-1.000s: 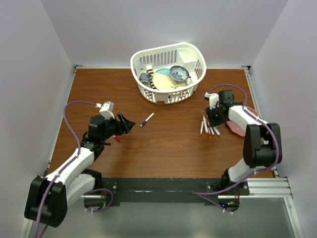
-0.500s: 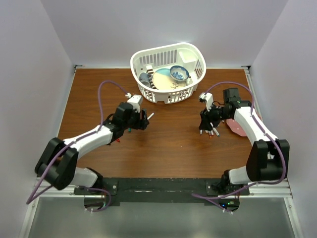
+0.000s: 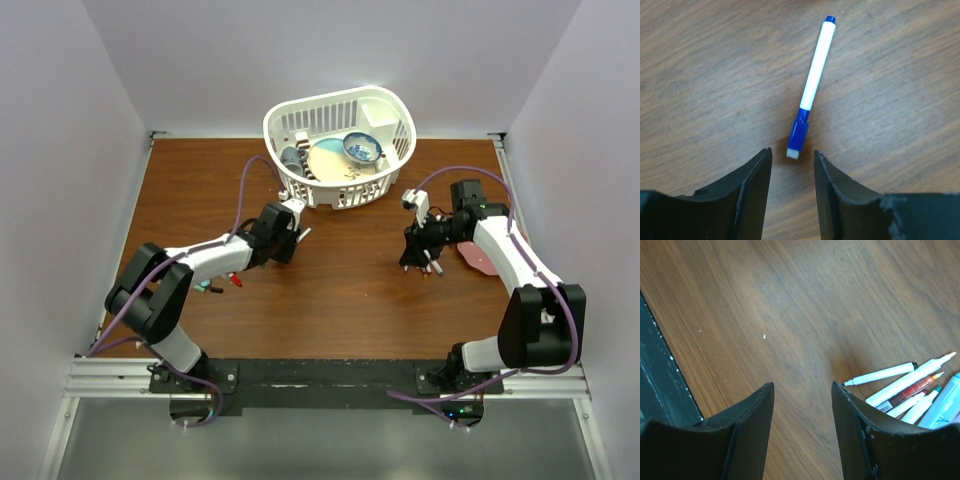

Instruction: Open the pen caps

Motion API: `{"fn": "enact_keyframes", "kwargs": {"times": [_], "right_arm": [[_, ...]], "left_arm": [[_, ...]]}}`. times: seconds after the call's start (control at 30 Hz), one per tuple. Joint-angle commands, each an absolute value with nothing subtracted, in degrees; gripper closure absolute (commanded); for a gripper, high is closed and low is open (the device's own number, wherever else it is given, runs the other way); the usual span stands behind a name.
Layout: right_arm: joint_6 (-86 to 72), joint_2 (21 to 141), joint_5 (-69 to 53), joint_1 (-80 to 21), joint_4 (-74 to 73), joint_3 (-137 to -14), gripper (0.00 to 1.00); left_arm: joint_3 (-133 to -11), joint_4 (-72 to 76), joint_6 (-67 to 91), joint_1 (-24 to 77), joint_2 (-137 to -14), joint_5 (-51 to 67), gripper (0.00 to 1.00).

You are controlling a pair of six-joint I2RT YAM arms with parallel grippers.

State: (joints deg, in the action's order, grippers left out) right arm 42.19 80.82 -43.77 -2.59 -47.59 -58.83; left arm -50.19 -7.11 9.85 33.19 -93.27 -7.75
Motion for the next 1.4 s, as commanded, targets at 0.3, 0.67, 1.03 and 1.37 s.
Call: {"fn": "enact_keyframes", "kwargs": {"times": [0.3,0.67,1.03,1.37], "right_arm": [[43.5,79.2,-47.2,-2.6,-49.9,-61.1,0.47],[63.1,78.0,-61.7,-2.6,-60.1,-58.6,0.39],[118.5,73.5,-70.1,-6.1,-84.6,-49.1,0.16],[77.3,63.5,-48.5,-25.0,-48.2,-42.3,0.28]], "left_arm": [[-56.5,-7.2,8.3,35.1,-100.3,-11.0,0.73],[-48.2,-7.7,14.4,36.7,-87.0,1.2,1.00],[-33.7,21.8,34.1,42.1,-88.7,50.7,1.00],[-44.1,18.3,33.9,48.6,-96.9,51.7,1.00]]}}
